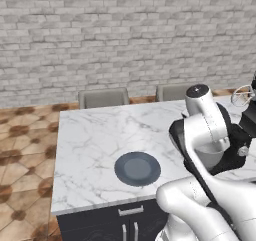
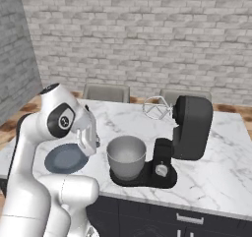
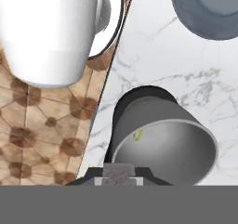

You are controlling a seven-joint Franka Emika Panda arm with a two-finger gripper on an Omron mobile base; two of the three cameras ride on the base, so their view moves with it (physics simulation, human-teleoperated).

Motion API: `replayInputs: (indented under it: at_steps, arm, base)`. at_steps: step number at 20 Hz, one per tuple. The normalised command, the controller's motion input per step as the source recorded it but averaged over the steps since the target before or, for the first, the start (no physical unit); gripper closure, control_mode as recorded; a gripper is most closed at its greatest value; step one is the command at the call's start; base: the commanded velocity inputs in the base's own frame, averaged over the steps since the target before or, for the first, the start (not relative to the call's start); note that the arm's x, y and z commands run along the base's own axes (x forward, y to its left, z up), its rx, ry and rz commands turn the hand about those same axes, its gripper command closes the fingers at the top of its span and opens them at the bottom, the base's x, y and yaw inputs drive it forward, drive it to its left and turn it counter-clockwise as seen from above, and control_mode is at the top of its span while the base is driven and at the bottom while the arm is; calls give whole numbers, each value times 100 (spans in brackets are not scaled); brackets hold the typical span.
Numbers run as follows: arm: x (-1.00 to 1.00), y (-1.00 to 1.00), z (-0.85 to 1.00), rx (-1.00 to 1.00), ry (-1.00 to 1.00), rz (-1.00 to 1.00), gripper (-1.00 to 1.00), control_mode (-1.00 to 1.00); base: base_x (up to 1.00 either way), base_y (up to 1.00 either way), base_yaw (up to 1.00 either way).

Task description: Add butter and sugar cubes to the stand mixer bowl and then turn on the stand mixer to begin making frosting.

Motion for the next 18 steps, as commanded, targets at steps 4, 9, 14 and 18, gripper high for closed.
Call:
replayInputs:
  at_steps: [4,9,14,18]
  arm:
    - [36,-1,-31,9,0,7,100,-100]
    - [32,-9,-12,8,0,5,100,-100]
    - [27,-10,-19,6,0,3,100,-100]
    - [16,-11,-32,6,1,1,100,-100]
  base:
    - [0,0,0]
    - [0,0,0]
    - [0,0,0]
    - [0,0,0]
